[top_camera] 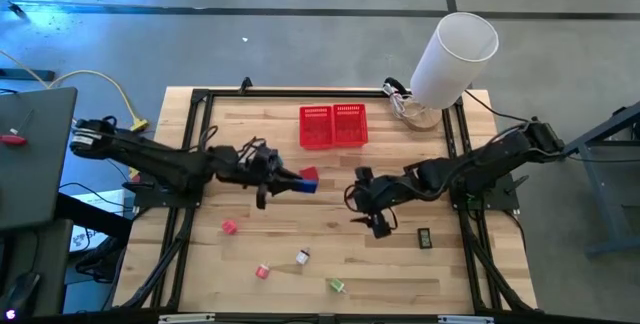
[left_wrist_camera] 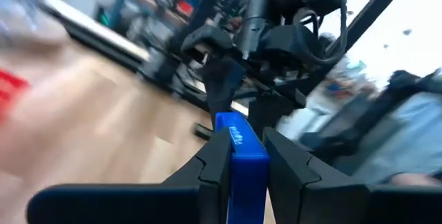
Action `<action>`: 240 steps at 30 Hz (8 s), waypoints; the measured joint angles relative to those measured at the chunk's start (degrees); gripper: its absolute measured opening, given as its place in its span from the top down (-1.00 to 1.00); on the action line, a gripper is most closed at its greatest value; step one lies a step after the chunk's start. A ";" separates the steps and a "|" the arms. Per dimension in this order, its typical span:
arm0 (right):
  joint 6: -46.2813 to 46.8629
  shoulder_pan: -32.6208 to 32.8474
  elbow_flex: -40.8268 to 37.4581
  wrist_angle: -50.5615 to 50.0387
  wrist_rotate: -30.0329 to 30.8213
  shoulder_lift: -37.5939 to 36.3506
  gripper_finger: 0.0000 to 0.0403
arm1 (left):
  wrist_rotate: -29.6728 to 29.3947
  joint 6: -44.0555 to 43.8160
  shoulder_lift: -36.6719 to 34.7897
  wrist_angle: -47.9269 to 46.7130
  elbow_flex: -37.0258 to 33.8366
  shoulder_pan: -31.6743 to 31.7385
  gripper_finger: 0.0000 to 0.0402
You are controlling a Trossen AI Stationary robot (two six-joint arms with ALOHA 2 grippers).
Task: Pick & Place Office items
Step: Put the blue digital clock into the left red bin
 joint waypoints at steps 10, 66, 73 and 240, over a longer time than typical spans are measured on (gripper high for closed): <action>-9.29 3.30 0.00 2.21 15.47 0.00 -0.20 | 8.08 -13.14 2.19 0.62 0.00 7.20 0.71; -31.35 -7.69 -0.02 33.57 8.17 0.76 -0.46 | 6.90 -11.06 4.76 20.77 -0.02 8.12 0.71; -32.21 -8.43 0.01 36.95 8.16 2.15 -0.46 | 5.79 -10.45 4.78 20.77 -0.02 8.12 0.71; 19.31 -16.70 0.00 24.76 0.91 6.32 0.28 | -44.41 107.35 32.70 45.55 2.27 -8.24 0.15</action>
